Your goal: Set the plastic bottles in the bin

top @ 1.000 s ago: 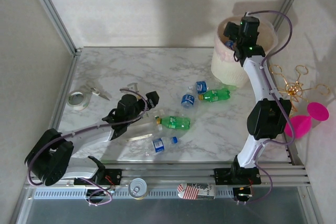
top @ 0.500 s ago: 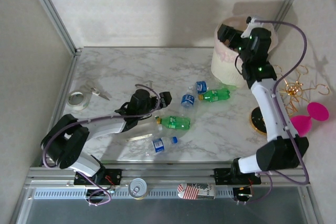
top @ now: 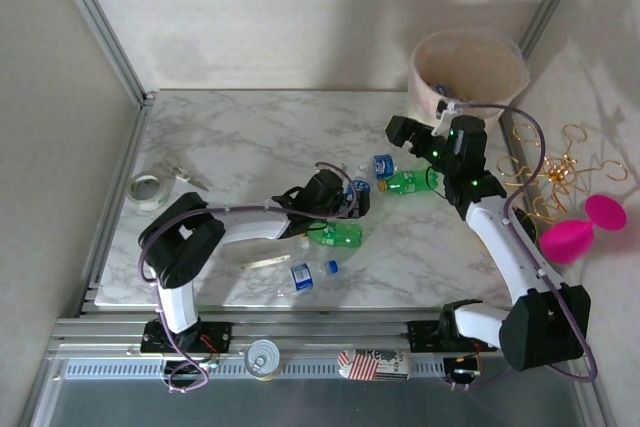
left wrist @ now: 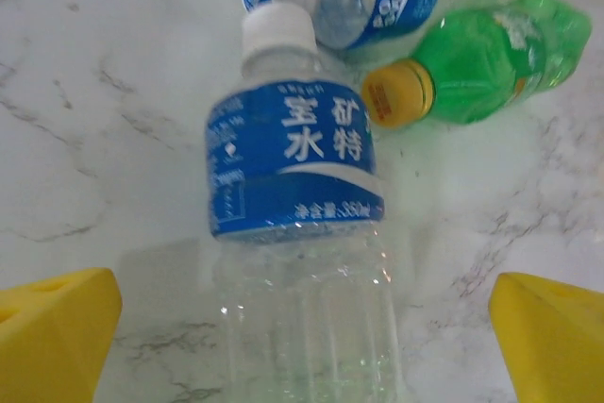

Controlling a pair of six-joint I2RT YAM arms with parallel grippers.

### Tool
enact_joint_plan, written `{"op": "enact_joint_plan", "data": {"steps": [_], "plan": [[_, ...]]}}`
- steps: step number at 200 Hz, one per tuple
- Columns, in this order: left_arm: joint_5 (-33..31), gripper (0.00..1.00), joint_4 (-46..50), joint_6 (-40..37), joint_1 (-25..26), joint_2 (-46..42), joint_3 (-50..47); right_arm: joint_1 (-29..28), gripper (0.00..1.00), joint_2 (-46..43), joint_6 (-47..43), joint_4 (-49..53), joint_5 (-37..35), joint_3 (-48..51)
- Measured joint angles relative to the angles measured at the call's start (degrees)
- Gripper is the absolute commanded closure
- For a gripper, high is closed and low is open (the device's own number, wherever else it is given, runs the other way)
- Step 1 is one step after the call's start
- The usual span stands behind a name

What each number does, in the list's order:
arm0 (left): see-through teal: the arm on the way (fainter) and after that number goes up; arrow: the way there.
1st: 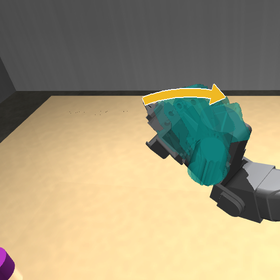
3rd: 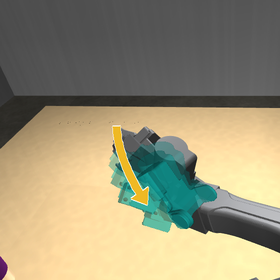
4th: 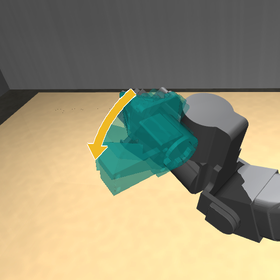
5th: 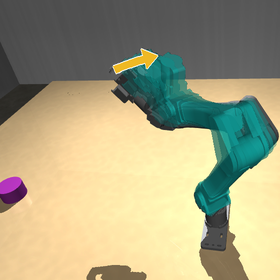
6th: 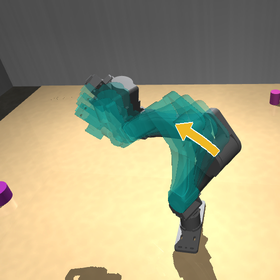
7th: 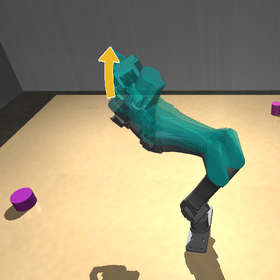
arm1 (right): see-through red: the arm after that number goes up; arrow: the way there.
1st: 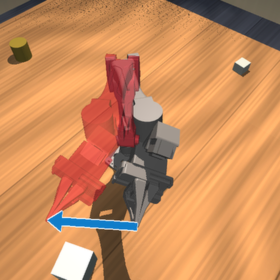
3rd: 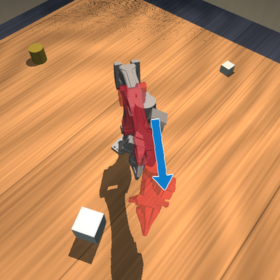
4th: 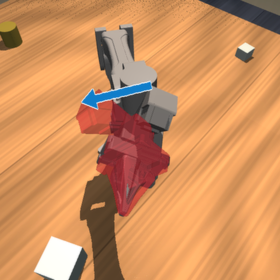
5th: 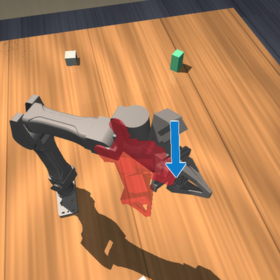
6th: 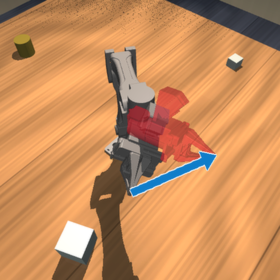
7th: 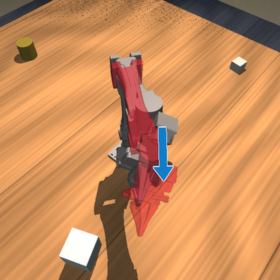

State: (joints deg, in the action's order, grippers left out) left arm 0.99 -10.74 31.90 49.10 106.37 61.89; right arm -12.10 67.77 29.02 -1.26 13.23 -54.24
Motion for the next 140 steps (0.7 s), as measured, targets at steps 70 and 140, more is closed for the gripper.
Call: {"op": "enact_joint_plan", "data": {"steps": [70, 140], "plan": [[-5.0, 0.07, 9.0, -3.0, 2.5, 5.9, 6.2, 0.0, 0.01, 0.1, 0.2, 0.0, -0.1, 4.2], [-7.4, 0.25, 11.1, -4.6, 2.9, 8.2, 8.8, 0.0, 0.01, 0.1, 0.0, -0.7, -0.1, 4.7]]}}
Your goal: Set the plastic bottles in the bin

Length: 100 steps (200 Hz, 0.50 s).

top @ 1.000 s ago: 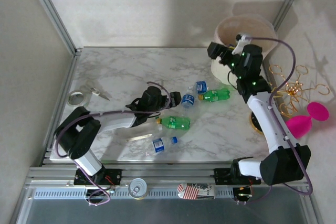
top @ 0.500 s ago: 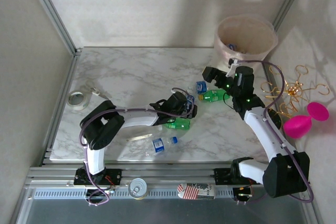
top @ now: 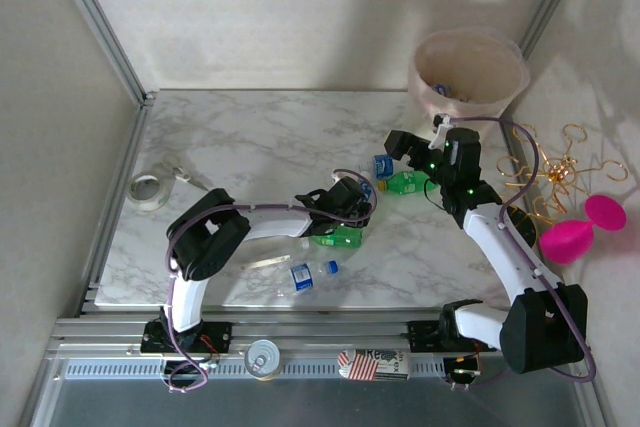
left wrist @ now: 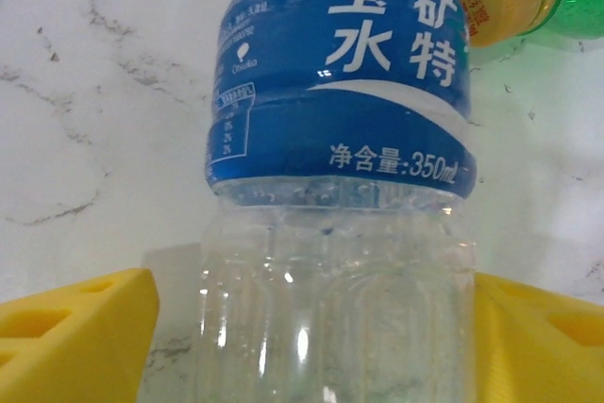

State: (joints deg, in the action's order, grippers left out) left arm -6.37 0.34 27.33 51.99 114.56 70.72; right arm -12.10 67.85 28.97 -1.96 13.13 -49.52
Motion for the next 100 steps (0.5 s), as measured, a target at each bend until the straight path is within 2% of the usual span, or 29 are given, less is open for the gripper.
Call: {"op": "enact_joint_plan", "data": {"steps": [44, 69, 100], "plan": [[-1.0, 0.35, -0.1, -0.6, 0.1, 0.7, 0.3, 0.0, 0.01, -0.1, -0.2, -0.4, 0.5, 0.3], [-1.3, 0.45, -0.2, -1.1, 0.1, 0.7, 0.4, 0.0, 0.01, -0.6, -0.2, -1.5, 0.7, 0.9], [-2.0, 0.48, -1.0, -1.7, 0.1, 0.4, 0.0, 0.0, 0.01, -1.4, -0.2, -2.3, 2.3, 1.3]]}}
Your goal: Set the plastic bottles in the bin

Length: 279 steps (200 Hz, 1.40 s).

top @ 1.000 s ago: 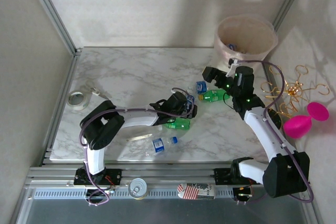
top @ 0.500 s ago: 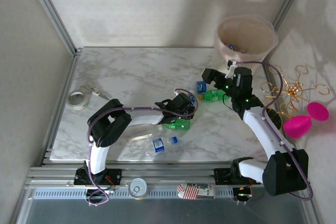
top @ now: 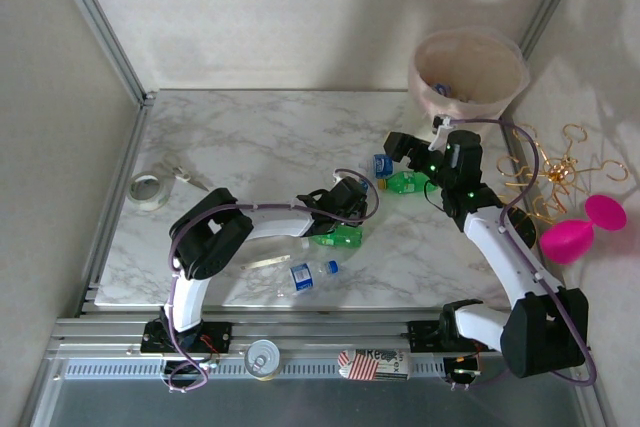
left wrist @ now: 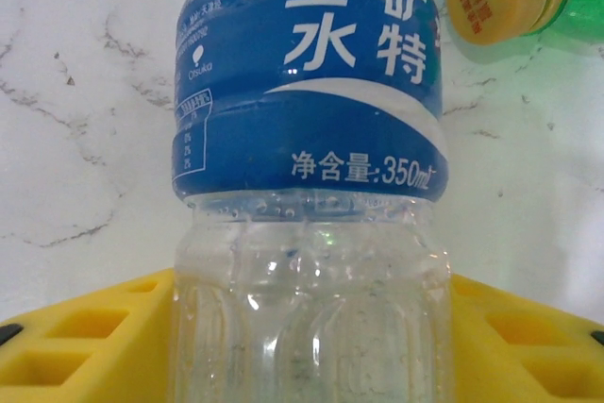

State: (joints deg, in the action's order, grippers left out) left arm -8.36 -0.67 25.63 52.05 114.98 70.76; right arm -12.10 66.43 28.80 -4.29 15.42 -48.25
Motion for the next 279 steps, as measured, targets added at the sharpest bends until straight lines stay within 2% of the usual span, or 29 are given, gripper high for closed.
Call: {"op": "enact_joint_plan", "data": {"steps": [42, 118, 173, 229, 279], "plan": [[0.3, 0.49, -6.0, -0.2, -0.4, -8.5, -8.1, 0.0, 0.01, -1.0, 0.5, -3.4, 4.4, 1.4], [4.4, 0.49, -26.0, -0.6, -2.6, -26.8, -22.5, -0.7, 0.01, 1.0, 5.0, -14.5, 18.3, 2.7], [7.4, 0.49, -32.7, -1.5, -2.7, -29.9, -27.0, -7.1, 0.01, 5.7, 5.6, -18.9, 23.5, 2.7], [7.6, 0.49, -34.9, -1.5, -2.7, -31.6, -29.1, -11.3, 0.01, 9.7, 5.5, -19.0, 24.4, 2.7], [7.6, 0.49, -36.0, -1.5, -2.7, -32.5, -29.6, -12.9, 0.09, 12.6, 5.3, -19.0, 25.8, 1.7]]}}
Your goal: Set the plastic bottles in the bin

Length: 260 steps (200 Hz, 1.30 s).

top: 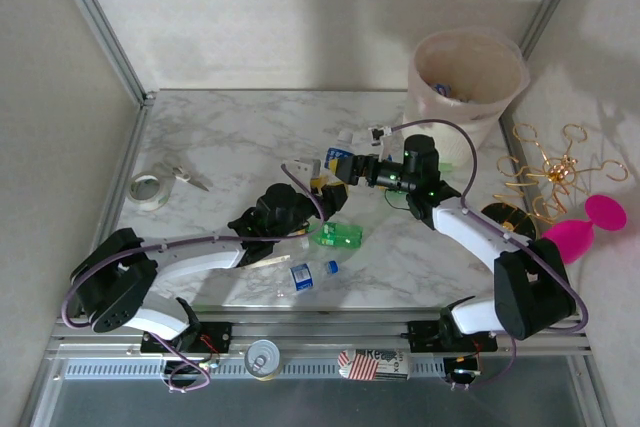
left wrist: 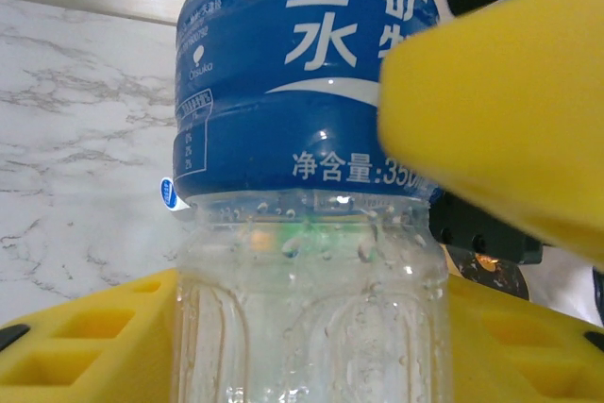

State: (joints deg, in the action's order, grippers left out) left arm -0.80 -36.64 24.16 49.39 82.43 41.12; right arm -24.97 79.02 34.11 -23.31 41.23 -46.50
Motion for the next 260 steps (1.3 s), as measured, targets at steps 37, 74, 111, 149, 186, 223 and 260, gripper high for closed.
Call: {"op": "enact_joint_plan", "data": {"steps": [37, 74, 111, 149, 186, 223, 260], "plan": [[0.0, 0.47, -0.9, 0.0, 0.0, 0.0, -0.5, -0.2, 0.25, 1.1, -0.2, -0.1, 0.8, -1.0], [0.0, 0.26, -1.1, 0.0, 0.0, 0.0, -0.9, -0.3, 0.35, 1.6, 0.5, -0.2, 0.9, -1.1], [-0.3, 0.12, -1.4, -0.4, 0.0, -0.6, -1.7, -0.4, 0.37, 1.7, -0.7, 0.9, -1.0, -2.2], [-1.7, 0.00, -1.9, -0.5, 0.0, -2.1, -4.0, -0.3, 0.39, 1.7, -3.5, 5.1, -5.6, -6.0], [-4.8, 0.00, -2.6, -0.4, -0.3, -5.6, -7.7, 2.5, 0.41, 1.7, -5.7, 10.8, -10.2, -11.8], [-7.0, 0.00, -3.9, 1.2, -3.1, -9.9, -12.2, 9.2, 0.41, 1.7, -6.7, 14.6, -14.3, -18.6], [-10.1, 0.00, -4.6, 4.9, -7.5, -14.8, -16.7, 16.3, 0.42, 1.7, -7.8, 15.7, -18.9, -26.2]]}}
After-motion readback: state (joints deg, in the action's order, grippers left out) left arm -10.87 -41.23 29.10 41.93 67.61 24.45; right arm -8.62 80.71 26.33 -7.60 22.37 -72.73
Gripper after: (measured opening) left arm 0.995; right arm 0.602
